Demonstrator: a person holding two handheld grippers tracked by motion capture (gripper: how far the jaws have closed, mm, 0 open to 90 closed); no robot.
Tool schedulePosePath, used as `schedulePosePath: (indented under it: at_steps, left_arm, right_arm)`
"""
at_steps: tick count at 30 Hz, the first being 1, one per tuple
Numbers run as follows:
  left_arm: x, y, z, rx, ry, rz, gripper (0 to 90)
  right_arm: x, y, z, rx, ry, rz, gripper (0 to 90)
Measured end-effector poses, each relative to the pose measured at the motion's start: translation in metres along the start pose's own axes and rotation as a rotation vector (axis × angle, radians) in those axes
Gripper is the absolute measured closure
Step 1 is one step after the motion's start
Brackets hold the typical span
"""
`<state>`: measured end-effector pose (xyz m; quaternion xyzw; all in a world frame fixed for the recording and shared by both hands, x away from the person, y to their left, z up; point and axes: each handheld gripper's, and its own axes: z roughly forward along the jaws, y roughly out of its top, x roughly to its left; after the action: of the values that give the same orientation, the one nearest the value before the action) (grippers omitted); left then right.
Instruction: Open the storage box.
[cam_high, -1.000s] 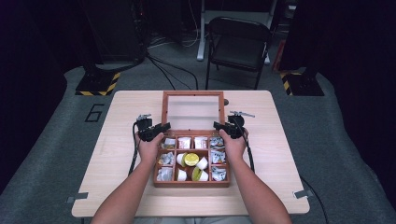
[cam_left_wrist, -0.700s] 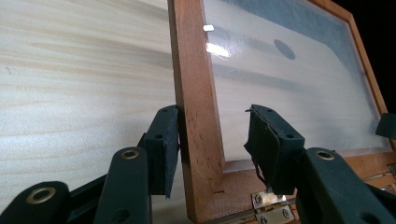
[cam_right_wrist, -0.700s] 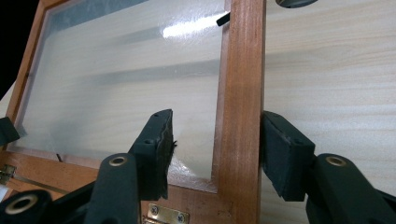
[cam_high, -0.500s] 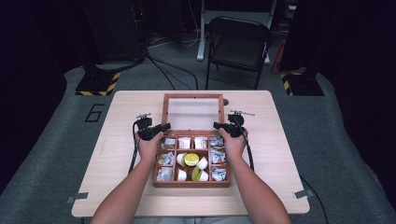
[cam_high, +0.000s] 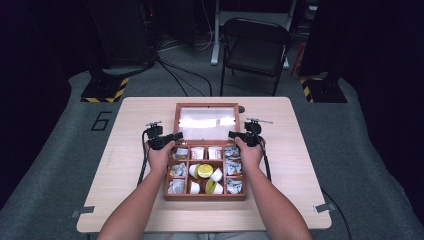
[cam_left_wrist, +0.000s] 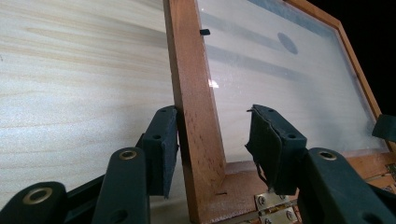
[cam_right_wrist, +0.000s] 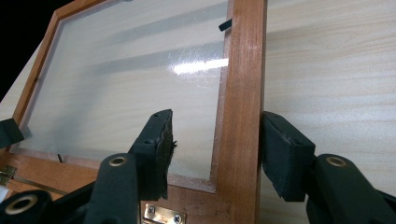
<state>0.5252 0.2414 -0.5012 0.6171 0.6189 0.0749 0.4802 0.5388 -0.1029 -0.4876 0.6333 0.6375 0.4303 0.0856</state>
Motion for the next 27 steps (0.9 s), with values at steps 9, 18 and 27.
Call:
schedulePosePath:
  at_steps: [9, 18, 27]
  left_arm:
    - [0.0015, 0.0001, 0.0033, 0.024, -0.003, -0.013, 48.9]
    - [0.0032, 0.0002, 0.0040, 0.037, -0.010, -0.028, 48.9]
    - [0.0036, 0.0004, 0.0042, 0.039, -0.010, -0.030, 48.8]
  right_arm:
    - [-0.0019, 0.0019, 0.0030, 0.032, 0.002, 0.023, 46.0]
    - [-0.0027, 0.0023, 0.0043, 0.041, -0.001, 0.032, 45.9]
    - [-0.0026, 0.0026, 0.0048, 0.045, -0.004, 0.038, 45.8]
